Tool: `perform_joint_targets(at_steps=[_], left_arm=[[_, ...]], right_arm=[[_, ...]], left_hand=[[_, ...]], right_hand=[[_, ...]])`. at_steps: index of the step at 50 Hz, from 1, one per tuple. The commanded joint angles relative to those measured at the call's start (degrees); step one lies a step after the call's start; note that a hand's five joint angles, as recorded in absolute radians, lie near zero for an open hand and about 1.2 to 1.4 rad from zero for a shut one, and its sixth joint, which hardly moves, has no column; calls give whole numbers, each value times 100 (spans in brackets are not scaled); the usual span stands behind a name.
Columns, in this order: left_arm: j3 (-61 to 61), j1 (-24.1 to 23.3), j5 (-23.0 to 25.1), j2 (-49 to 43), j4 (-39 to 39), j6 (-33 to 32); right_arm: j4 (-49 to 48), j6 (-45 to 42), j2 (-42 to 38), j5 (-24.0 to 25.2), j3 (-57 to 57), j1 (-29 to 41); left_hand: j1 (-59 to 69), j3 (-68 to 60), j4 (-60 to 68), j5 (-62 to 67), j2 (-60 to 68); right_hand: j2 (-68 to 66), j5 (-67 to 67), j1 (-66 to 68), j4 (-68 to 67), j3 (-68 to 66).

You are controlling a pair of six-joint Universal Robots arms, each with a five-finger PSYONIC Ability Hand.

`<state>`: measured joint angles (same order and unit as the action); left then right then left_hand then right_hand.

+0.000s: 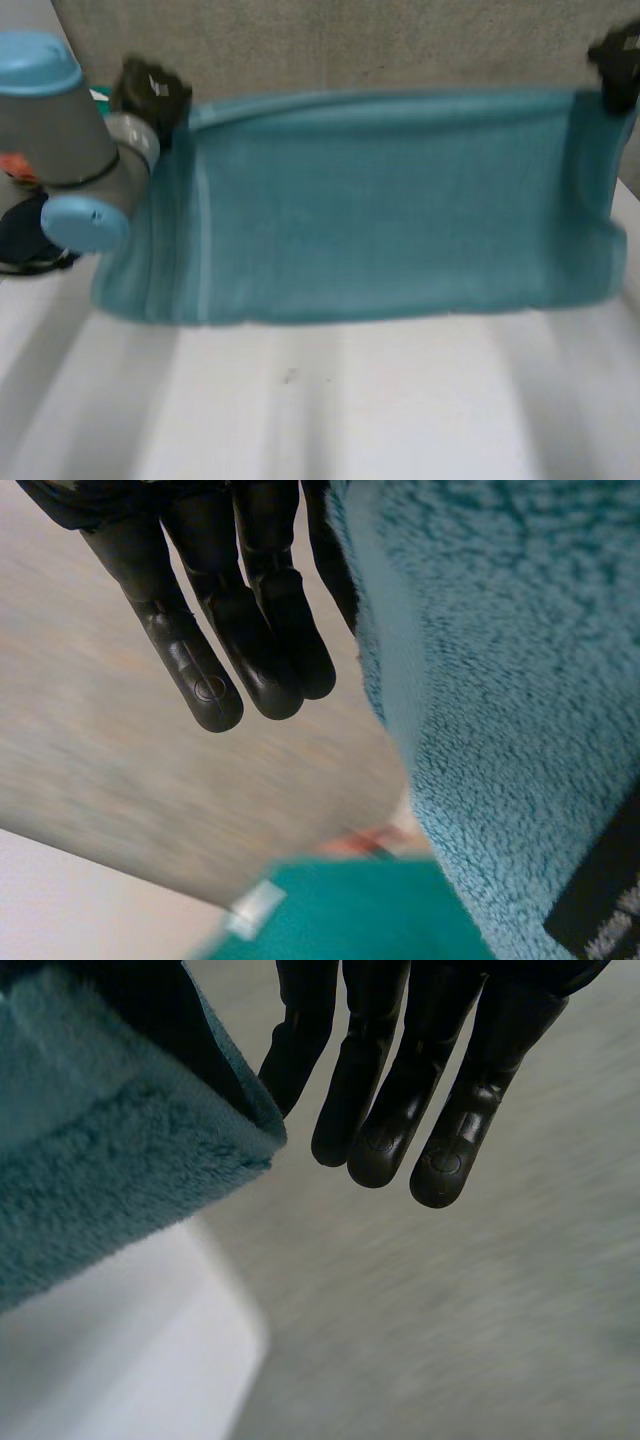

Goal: Fold the laundry.

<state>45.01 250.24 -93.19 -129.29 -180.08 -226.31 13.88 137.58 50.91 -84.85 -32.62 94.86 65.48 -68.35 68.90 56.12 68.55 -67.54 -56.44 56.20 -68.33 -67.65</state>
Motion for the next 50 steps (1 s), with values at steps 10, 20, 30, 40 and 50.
perform_joint_targets(at_steps=[10, 20, 30, 40, 50], left_arm=[[68, 16, 29, 993, -1987, 1158], [2756, 165, 459, 1293, -2049, 1519], [3893, 148, 618, 370, -1988, 1511], [4648, 192, 4, 430, -1969, 1502], [5000, 341, -94, 686, -2189, 1484]], right_arm=[[-2109, 1596, 1192, 100, -454, -73], [-2135, 1622, 1492, 1215, -3134, -82], [-2048, 649, 1149, 1550, -4664, -82], [-1521, -188, 1105, 1471, -5245, -406], [-1397, -179, 1122, 1471, -5430, -679]], left_hand=[[1452, -1165, 1110, 1388, 1145], [1452, -1165, 1110, 1388, 1145], [1452, -1165, 1110, 1388, 1145], [-242, 529, -584, -306, -549], [-2381, 2668, -2723, -2445, -2688]], right_hand=[[-1246, -1356, 2380, -1167, -1235], [-1246, -1356, 2380, -1167, -1235], [-1246, -1356, 2380, -1167, -1235], [-1246, -1356, 2380, -1167, -1235], [-1246, -1356, 2380, -1167, -1235]])
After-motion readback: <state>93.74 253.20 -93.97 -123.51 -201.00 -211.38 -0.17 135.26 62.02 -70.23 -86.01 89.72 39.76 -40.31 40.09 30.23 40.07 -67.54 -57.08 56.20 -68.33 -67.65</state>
